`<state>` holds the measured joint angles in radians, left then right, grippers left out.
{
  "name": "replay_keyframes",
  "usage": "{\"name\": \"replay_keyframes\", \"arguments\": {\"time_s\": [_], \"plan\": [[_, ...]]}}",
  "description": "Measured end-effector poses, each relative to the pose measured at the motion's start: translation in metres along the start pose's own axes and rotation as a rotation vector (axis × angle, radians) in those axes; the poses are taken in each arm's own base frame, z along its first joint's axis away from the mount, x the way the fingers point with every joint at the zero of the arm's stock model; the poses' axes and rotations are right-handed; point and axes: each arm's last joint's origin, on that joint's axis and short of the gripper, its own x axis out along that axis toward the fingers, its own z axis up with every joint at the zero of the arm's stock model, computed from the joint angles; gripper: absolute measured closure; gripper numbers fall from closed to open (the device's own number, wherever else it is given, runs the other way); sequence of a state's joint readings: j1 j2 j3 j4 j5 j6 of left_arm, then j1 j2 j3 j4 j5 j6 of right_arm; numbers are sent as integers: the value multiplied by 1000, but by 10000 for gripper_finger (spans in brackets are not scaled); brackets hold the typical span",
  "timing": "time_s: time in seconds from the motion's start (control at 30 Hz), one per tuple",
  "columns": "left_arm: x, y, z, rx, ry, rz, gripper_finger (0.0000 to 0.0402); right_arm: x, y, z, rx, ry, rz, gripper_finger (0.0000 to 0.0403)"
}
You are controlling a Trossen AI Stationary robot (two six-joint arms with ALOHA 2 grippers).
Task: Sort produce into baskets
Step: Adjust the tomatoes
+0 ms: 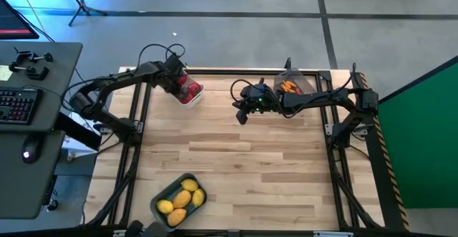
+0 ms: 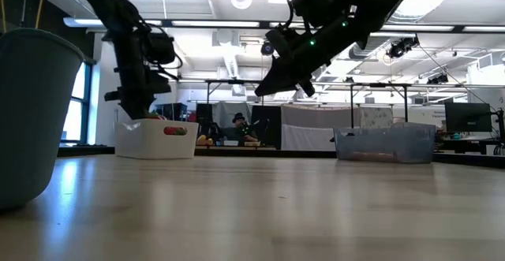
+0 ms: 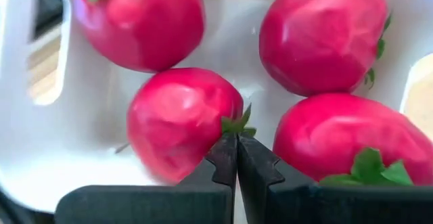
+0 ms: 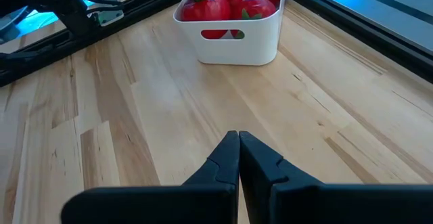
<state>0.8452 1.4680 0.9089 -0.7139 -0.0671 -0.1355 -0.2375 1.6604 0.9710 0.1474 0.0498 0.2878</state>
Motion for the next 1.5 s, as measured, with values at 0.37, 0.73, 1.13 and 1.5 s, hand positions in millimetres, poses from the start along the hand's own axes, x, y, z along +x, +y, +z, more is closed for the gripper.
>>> {"name": "replay_keyframes", "arguments": {"time_s": [0.37, 0.73, 1.13, 1.5], "plan": [[-46, -6, -11, 10, -121, -224, 401, 0, 0, 0, -6, 0, 0, 403], [-26, -27, -10, 30, -51, -147, 401, 0, 0, 0, -27, -1, 1, 403], [-7, -30, -2, 10, -37, -127, 401, 0, 0, 0, -27, -1, 0, 403], [-9, -29, -4, 28, -29, -122, 401, 0, 0, 0, -43, -1, 1, 403]]}}
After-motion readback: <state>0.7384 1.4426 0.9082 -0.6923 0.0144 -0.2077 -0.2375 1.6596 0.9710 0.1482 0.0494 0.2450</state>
